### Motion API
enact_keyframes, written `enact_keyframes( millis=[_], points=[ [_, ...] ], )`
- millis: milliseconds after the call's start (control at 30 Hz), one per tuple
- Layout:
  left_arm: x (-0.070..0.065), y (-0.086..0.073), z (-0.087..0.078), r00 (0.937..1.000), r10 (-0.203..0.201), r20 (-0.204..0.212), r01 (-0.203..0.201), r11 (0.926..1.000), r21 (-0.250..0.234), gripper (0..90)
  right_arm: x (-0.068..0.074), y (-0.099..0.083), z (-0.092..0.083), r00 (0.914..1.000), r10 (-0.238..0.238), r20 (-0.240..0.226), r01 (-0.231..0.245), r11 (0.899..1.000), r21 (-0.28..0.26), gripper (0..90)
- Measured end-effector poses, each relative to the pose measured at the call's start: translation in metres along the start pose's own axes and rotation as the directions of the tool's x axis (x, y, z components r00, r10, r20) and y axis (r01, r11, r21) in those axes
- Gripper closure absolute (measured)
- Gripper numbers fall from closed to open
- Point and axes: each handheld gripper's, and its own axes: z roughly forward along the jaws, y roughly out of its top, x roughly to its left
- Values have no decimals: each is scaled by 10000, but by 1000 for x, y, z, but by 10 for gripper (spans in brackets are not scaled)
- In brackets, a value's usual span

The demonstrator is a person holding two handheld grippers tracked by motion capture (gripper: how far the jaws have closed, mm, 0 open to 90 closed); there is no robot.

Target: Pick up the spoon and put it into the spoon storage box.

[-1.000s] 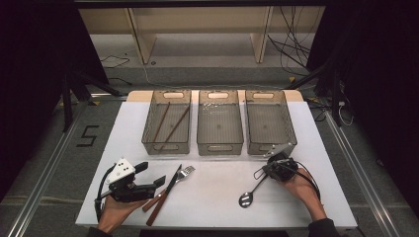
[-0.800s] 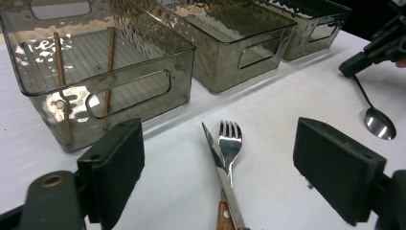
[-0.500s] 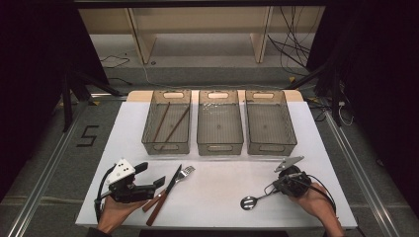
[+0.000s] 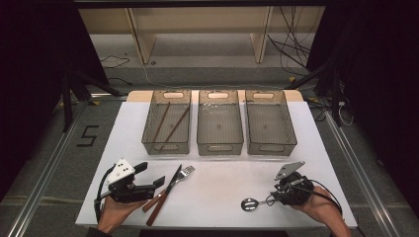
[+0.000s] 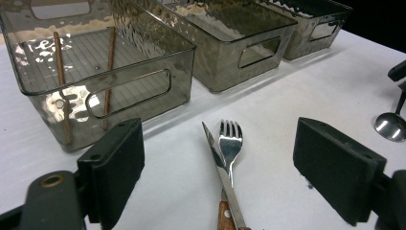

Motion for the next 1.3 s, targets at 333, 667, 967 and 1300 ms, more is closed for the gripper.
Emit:
enact_keyframes(
  millis=[333,667,967,1300],
  points=[
    [0,0,-1,10000,18,-11,-18,10000,-27,175,8,14,8,9908,-1235,-552,1303,9808,1450,365],
    [0,0,0,10000,55,-9,-55,10000,-17,175,8,14,19,9866,-1527,-574,1613,9657,2036,446],
    [0,0,0,10000,65,-1,-65,10000,-16,174,10,18,20,9818,-1637,-960,1821,9553,2328,621],
    [-1,1,0,10000,84,8,-84,10000,1,175,16,24,21,9735,-1962,-1178,2214,9376,2682,732]
  ],
)
